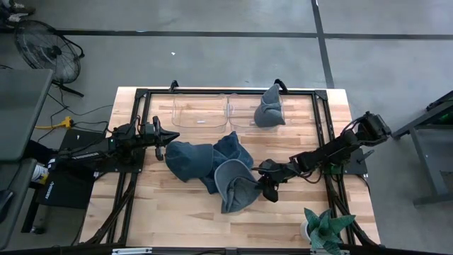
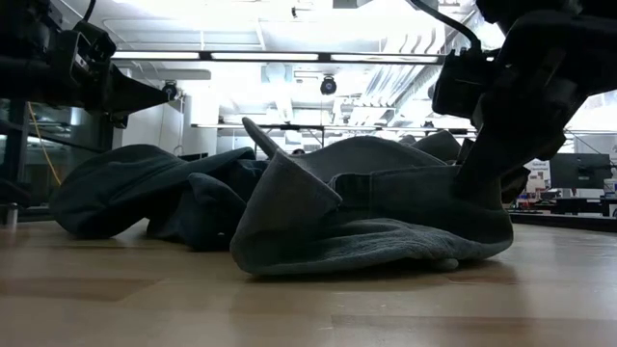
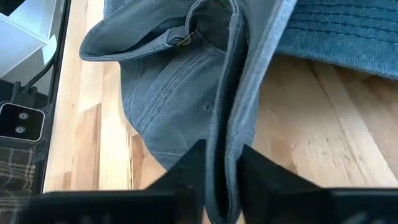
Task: Pick & Place hat
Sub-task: Put the gray cap into the right transparent bin
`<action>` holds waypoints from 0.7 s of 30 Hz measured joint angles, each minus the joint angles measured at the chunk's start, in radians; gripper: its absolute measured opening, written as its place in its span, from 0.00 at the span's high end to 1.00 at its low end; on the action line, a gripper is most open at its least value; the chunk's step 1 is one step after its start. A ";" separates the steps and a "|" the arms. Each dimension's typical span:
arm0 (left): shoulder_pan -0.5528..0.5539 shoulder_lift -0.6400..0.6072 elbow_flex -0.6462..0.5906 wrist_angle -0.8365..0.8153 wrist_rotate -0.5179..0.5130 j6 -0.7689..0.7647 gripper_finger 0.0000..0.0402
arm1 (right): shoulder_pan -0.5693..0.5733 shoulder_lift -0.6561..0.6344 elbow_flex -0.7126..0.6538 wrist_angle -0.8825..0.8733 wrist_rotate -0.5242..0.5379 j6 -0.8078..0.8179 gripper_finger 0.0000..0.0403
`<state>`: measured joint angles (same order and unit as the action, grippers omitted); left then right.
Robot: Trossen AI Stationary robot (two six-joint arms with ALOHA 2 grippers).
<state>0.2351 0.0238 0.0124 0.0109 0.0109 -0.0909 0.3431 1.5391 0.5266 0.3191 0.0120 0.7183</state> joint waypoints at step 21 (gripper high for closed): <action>0.000 0.000 0.000 0.013 -0.057 0.016 1.00 | -0.003 -0.002 0.057 -0.012 -0.021 0.085 0.99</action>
<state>0.2352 0.0238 0.0124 0.0242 -0.0464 -0.0753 0.3405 1.5368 0.5833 0.3071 -0.0085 0.8037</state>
